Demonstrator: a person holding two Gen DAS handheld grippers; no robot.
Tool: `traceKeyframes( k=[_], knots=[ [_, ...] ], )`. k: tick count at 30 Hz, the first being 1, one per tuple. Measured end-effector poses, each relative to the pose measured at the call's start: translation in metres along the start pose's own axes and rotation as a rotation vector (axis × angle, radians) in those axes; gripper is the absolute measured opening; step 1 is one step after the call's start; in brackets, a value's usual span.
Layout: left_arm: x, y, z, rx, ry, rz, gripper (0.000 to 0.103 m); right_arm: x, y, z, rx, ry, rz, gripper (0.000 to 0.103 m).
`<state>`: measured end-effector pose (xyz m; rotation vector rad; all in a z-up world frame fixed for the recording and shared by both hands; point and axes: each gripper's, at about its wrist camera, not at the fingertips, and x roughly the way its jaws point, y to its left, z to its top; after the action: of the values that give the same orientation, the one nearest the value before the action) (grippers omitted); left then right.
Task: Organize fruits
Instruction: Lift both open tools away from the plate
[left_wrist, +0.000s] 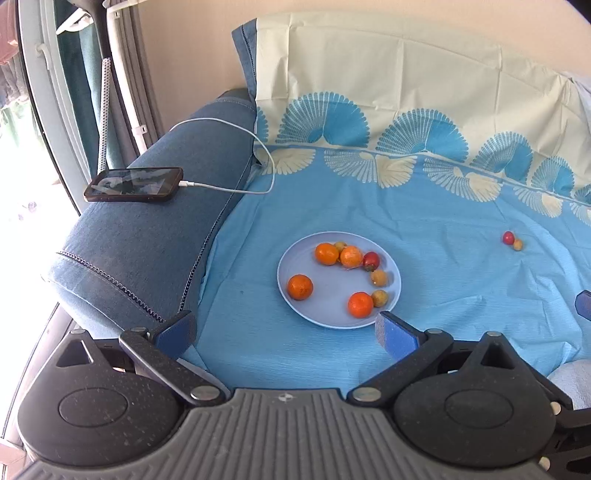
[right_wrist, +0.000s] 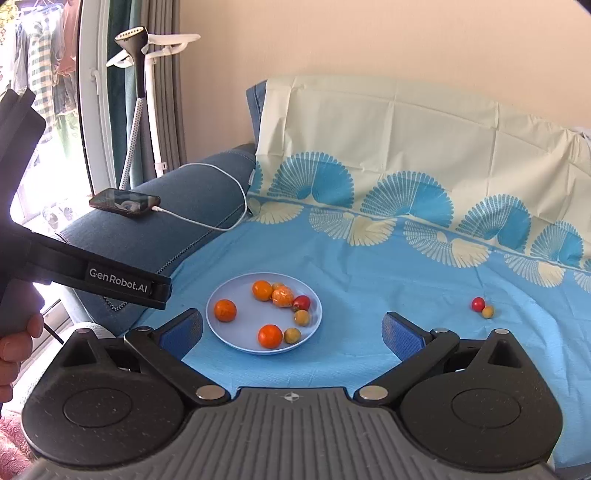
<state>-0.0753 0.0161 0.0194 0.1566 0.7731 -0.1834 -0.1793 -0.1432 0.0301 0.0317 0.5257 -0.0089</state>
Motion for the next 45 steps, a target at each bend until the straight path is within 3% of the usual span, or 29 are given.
traceKeyframes(
  k=[7,26,45],
  knots=[
    [-0.013,-0.002,-0.003,0.011,-0.031,-0.008,0.103,-0.019,0.005,-0.004,-0.025,-0.036,0.004,0.102],
    [-0.014,0.000,-0.005,0.004,-0.034,-0.004,0.103,-0.017,0.008,-0.005,-0.021,-0.019,0.010,0.102],
    [0.018,-0.007,0.009,0.011,0.031,-0.004,0.103,0.007,0.002,-0.007,0.001,0.028,0.021,0.102]
  ],
)
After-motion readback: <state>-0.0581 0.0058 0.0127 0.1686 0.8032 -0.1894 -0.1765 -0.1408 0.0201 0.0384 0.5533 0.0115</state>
